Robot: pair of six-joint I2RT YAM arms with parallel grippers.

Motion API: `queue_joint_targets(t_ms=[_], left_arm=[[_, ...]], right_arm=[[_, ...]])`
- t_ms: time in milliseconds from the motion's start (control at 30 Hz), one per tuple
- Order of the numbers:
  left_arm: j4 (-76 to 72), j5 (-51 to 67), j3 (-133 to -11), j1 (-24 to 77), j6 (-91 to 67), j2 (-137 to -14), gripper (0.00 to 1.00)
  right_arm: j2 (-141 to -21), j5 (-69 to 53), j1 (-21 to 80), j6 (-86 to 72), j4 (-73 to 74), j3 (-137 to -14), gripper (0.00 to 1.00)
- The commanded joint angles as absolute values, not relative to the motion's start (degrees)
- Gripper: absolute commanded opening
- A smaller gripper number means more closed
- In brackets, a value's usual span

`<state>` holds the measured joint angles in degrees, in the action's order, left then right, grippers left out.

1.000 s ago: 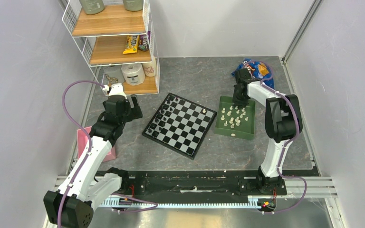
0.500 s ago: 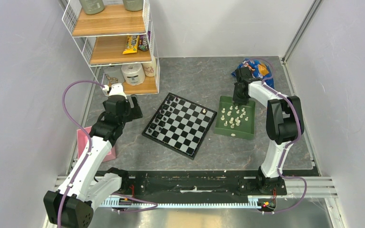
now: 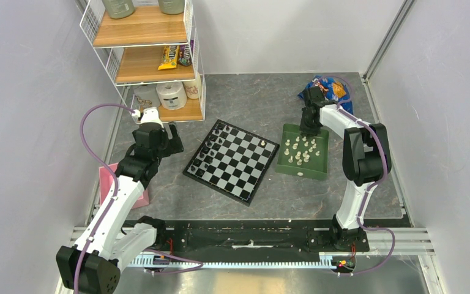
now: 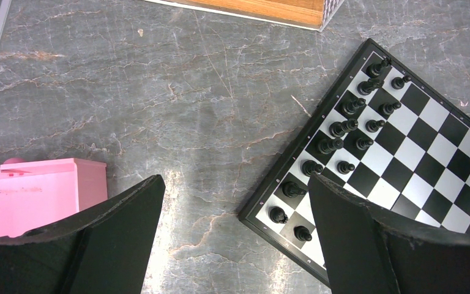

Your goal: Set up the chess pieces on the board

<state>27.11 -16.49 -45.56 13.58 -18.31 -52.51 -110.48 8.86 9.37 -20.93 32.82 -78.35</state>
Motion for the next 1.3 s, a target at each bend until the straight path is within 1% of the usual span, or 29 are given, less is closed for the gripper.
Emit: queue_joint_targets(t_ms=[0,133,267,433,500,633,767,933,1267], left_arm=[[26.1,-17.3,-45.5,13.4,-16.4,-52.4,0.95],[26.1,-17.3,-45.5,13.4,-16.4,-52.4,0.95],[26.1,-17.3,-45.5,13.4,-16.4,-52.5,0.95],[26.1,-17.3,-45.5,13.4,-16.4,-52.5,0.95],[26.1,-17.3,-45.5,13.4,-16.3,-52.3,0.95],[26.1,-17.3,-45.5,13.4,-16.3,-52.3,0.95],[26.1,-17.3,-45.6,13.4,-16.3,-52.3,0.95],[26.1,-17.2,-45.5,13.4,-16.3,-52.3,0.95],[26.1,-16.8,-45.7,13.4,-16.4,-52.4,0.95]], right_arm=[[-110.7,8.8,9.1,-20.6,33.5,-79.9,0.31],[-110.9,8.7,9.1,-20.6,33.5,-80.0,0.26],[-111.1,8.7,9.1,-20.6,33.4,-80.0,0.25],[-111.0,8.7,9.1,-20.5,33.4,-80.0,0.21],[-110.9,8.7,9.1,-20.6,33.5,-80.1,0.16],[-110.6,8.6,9.1,-20.4,34.1,-80.3,0.14],[-109.3,7.7,9.2,-20.6,35.7,-81.2,0.07],[-104.7,6.1,9.3,-20.5,36.8,-81.6,0.05],[-95.7,4.0,10.9,-22.3,41.4,-81.7,0.04]])
